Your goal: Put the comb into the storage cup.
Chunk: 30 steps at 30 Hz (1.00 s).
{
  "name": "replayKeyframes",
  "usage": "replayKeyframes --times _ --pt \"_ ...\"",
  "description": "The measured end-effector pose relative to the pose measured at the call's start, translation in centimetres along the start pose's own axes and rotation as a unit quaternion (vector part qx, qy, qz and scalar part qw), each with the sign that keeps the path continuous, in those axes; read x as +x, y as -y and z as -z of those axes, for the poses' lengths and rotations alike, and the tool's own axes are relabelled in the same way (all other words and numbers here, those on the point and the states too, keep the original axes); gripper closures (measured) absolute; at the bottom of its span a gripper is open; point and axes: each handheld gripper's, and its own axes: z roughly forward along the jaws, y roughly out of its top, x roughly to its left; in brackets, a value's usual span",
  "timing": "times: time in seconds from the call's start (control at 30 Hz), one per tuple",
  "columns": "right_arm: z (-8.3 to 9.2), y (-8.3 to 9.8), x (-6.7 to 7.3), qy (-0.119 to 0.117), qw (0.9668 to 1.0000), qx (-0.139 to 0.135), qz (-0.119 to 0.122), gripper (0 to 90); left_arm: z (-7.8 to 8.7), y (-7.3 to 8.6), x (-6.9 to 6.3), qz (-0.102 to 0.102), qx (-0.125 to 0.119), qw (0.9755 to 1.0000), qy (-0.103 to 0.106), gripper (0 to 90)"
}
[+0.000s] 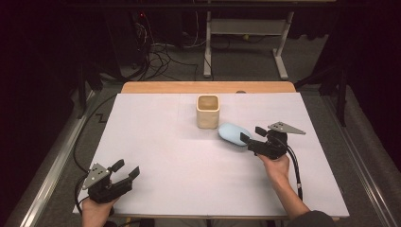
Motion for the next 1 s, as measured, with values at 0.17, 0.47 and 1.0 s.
replayKeyframes --times 0.17,0.47,1.0 --pt "-0.1 0.0 -0.5 -0.005 0.9998 0.018 -0.007 25.7 0.0 0.0 0.0 0.0 0.002 1.0 -0.001 31.7" --pt "-0.3 -1.4 -1.0 -0.011 0.9975 0.069 -0.005 27.6 0.0 0.0 0.1 0.001 0.0 1.0 -0.002 31.5" --pt "-1.2 -2.2 -1.3 -0.001 0.9874 0.155 0.031 33.2 0.0 0.0 0.0 -0.001 0.002 1.0 0.001 31.3"
